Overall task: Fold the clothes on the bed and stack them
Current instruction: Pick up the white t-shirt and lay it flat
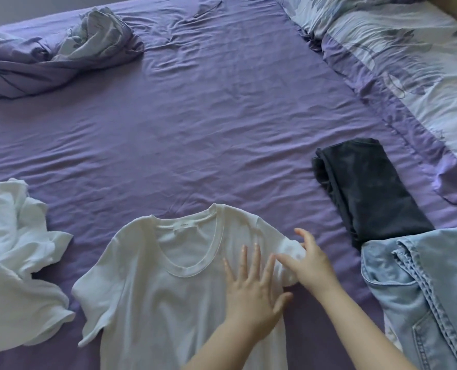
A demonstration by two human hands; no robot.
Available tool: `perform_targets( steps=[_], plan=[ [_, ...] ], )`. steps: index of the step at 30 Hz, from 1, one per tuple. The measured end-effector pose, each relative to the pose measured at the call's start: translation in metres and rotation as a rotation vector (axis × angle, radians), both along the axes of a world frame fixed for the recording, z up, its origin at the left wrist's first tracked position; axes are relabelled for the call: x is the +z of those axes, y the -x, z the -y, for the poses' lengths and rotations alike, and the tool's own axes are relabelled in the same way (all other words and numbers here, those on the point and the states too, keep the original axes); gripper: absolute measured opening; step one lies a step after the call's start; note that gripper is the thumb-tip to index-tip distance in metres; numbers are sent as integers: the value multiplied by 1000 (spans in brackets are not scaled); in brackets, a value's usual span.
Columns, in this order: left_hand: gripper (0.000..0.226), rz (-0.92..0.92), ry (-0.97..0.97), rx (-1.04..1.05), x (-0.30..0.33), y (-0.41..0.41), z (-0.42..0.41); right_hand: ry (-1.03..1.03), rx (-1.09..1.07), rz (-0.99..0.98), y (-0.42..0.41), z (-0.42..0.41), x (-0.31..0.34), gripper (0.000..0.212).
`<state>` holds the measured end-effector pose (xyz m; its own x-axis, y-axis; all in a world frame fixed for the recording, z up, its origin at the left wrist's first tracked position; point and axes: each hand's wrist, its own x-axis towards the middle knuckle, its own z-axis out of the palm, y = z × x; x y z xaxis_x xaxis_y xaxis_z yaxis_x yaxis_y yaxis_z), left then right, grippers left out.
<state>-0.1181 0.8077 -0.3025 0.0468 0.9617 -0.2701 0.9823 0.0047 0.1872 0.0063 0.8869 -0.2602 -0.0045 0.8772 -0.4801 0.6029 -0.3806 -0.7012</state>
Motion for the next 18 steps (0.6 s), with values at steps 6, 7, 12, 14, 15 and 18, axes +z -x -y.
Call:
perform_targets(
  steps=[6,7,12,14,15,18],
  plan=[
    [58,-21,7,1,-13,11,10,13,190,-97,-3,32,-4,104],
    [57,-22,11,4,-13,13,10,-4,195,-81,-4,36,-3,103],
    [64,-51,55,4,-9,13,11,-125,-36,-17,-11,47,1,76],
    [67,-59,74,7,-6,12,13,-152,-101,-72,-13,49,1,65],
    [68,-56,76,13,-5,11,15,-172,-105,-83,-13,50,0,61],
    [70,-49,79,35,-5,9,22,-262,-54,-9,-15,51,-4,57]
  ],
)
